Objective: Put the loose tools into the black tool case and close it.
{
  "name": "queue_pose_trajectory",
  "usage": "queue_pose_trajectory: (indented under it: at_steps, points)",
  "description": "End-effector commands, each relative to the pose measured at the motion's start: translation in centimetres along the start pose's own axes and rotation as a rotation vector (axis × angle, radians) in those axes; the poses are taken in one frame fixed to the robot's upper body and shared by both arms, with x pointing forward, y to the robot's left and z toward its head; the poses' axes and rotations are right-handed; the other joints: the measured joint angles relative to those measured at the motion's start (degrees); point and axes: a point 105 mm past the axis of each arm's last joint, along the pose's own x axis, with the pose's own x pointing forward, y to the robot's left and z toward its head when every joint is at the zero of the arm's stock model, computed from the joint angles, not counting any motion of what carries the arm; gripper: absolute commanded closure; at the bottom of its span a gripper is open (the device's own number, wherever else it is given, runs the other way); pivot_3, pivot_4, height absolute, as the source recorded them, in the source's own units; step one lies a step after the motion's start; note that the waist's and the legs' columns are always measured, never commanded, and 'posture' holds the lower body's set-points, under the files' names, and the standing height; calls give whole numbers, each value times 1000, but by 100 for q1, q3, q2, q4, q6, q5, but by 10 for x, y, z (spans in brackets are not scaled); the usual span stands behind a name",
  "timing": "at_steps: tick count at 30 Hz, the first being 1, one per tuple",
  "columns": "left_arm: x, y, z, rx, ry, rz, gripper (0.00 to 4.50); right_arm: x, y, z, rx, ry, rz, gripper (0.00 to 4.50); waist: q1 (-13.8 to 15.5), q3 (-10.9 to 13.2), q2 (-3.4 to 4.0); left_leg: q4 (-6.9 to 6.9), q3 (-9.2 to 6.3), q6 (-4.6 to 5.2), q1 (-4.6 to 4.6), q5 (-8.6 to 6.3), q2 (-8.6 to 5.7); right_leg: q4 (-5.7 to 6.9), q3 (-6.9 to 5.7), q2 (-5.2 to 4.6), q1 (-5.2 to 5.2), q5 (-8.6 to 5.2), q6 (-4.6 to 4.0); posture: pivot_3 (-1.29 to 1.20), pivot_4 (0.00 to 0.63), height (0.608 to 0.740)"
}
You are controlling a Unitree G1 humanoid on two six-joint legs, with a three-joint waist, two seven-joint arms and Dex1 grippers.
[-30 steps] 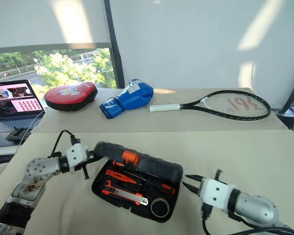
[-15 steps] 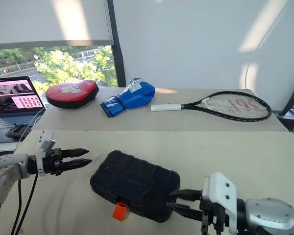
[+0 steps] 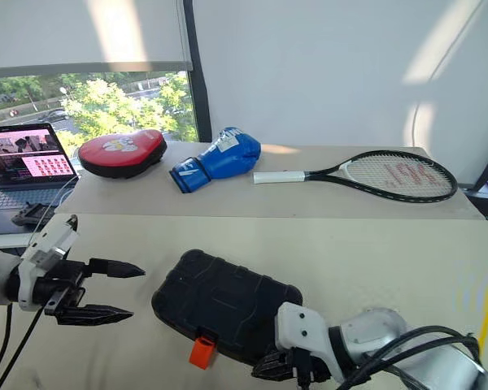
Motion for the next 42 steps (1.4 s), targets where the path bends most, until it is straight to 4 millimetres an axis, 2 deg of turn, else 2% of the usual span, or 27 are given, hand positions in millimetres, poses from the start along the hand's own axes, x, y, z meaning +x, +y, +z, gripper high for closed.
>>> queue_pose_trajectory:
  at_steps: [1,9,12,15,16,18,20,22,24,25,26,28,31,33,34,36,37,40,42]
  points:
    - [2,-2,9,46,-30,15,30,-5,-43,-17,17,110,-268,4500,-4,-1,-3,-1,-1,-6,2,4,1,0,0,1,2,0,0,0,150,740]
    - [4,2,8,46,-46,39,30,-37,-116,-18,68,136,-681,4500,-8,2,-2,-3,9,-39,4,12,5,10,4,2,-5,12,-5,0,150,740]
    - [7,7,7,64,-50,56,30,-44,-143,-14,36,157,-755,4500,-15,2,-1,-7,8,-29,1,52,7,11,3,17,-10,19,-4,0,150,740]
    - [11,10,8,85,-58,65,30,-51,-185,-6,12,149,-887,4500,-44,3,-4,-11,8,-28,-3,55,8,9,4,32,-16,40,-40,0,150,740]
    - [14,12,10,92,-66,73,30,-49,-198,-6,24,134,-912,4500,-66,3,-4,-12,10,-30,-8,56,10,7,4,39,-22,41,-43,0,150,740]
    - [19,15,12,105,-75,76,30,-46,-212,-7,24,132,-929,4500,-94,4,-4,-17,12,-33,-15,59,6,10,8,40,-31,43,-44,0,150,740]
    - [24,17,15,117,-84,78,30,-47,-215,-4,26,118,-935,4500,-92,4,-4,-21,11,-35,-24,60,5,9,6,43,-38,43,-45,0,150,740]
    - [31,23,18,117,-104,88,30,-59,-213,-3,14,159,-984,4500,-64,4,-4,-20,8,-35,-24,61,6,10,0,41,-36,41,-40,0,150,740]
    - [45,30,19,123,-118,87,30,-68,-191,6,80,58,-915,4500,-28,6,1,-21,8,-31,-39,59,4,10,0,40,-44,40,-38,0,150,740]
    - [51,30,20,124,-122,77,0,-69,-180,8,116,17,-873,3896,-9,6,2,-20,5,-25,-50,56,0,10,-3,39,-49,40,-34,0,150,740]
    - [56,32,19,125,-115,75,0,-69,-168,14,157,-49,-840,3676,-1,5,1,-19,0,-20,-62,54,-1,10,-7,38,-49,41,-29,0,150,740]
    - [68,38,18,125,-114,74,0,-65,-140,22,209,-132,-755,2934,-3,5,0,-17,-2,-9,-69,46,-1,1,-11,39,-47,41,-15,0,150,740]
    - [88,47,14,128,-104,63,0,-54,-101,25,259,-199,-649,1956,1,5,0,-13,-2,1,-71,39,-3,-2,-12,38,-43,38,-5,0,150,740]
    - [100,51,12,127,-88,56,0,-47,-102,22,283,-203,-685,1269,-16,5,-1,-11,-2,5,-67,37,-4,-1,-11,38,-36,37,-4,0,150,740]
    - [104,52,10,127,-76,54,0,-43,-103,20,290,-199,-697,1069,-40,5,-1,-9,-2,6,-60,37,-4,1,-9,38,-29,38,-4,0,150,740]
    - [108,54,5,135,-52,49,0,-39,-107,19,307,-198,-713,209,-67,6,-3,-8,8,18,-38,29,-12,-2,11,34,-20,38,0,0,150,740]
    - [109,57,1,133,-30,62,0,-36,-109,17,313,-195,-719,25,-70,6,-2,-8,8,19,-28,27,-14,-7,13,32,-14,37,1,0,150,740]
    - [112,67,-18,111,40,102,0,-27,-120,7,339,-163,-748,25,-59,5,-2,-11,5,32,-12,20,-12,5,14,31,-12,36,0,0,150,740]
    - [113,68,-21,107,47,102,0,-24,-126,5,350,-163,-758,25,-48,4,1,-11,4,19,-1,28,-9,10,14,33,-4,36,-4,0,150,740]
